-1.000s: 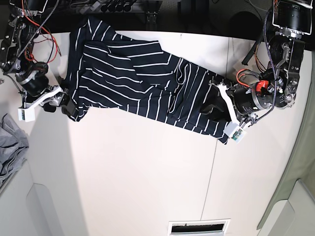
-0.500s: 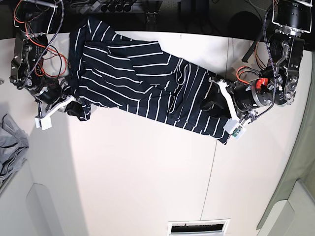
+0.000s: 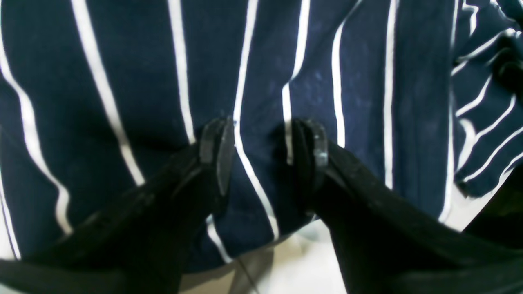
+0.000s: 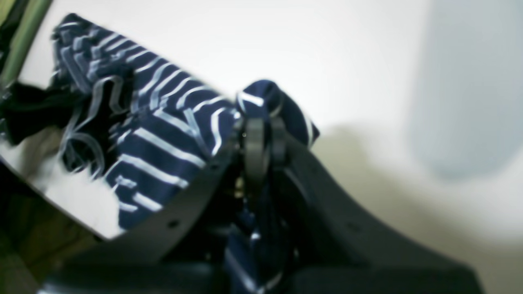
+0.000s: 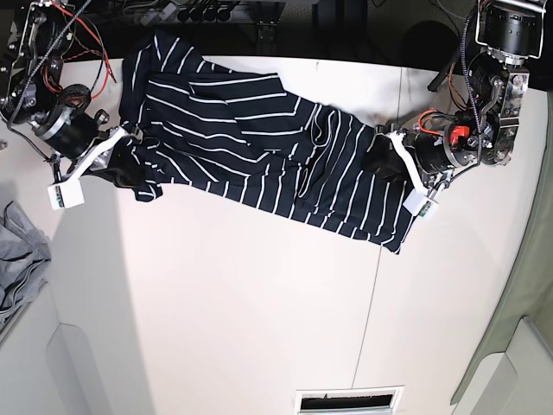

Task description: Layout the t-shirt on the table in an organized manner, then fold the t-shirt properly

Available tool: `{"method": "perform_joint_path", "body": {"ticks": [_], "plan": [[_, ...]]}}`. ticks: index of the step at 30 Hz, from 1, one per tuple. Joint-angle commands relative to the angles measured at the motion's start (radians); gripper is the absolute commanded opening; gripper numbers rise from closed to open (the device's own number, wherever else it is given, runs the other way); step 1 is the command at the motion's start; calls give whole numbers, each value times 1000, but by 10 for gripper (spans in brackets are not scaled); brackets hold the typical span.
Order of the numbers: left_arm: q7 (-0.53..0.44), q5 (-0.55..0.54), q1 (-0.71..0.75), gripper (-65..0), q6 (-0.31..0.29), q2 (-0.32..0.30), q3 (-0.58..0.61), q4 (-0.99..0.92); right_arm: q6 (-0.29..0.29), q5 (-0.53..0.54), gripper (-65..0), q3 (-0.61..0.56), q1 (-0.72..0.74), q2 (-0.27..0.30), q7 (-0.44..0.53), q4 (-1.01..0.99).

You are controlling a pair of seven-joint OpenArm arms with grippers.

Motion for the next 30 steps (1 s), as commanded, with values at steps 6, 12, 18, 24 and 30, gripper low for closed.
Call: {"method": "perform_joint_path", "body": {"ticks": [6, 12, 18, 24, 30], "plan": [[5, 8, -9, -379, 3, 5, -2, -17, 19, -3, -650, -79, -106, 11, 24, 34], [3, 0, -14, -379, 3, 8, -2, -16, 14, -162, -650, -229, -119, 11, 128, -43], [6, 1, -14, -379, 3, 7, -2, -16, 6, -181, -288, -274, -117, 10, 175, -116], [7, 1, -13, -379, 3, 7, -2, -16, 6, -93, -290, -272, -117, 10, 166, -75], [7, 1, -14, -379, 3, 7, -2, -16, 6, -91, -290, -272, -117, 10, 126, 77]]}}
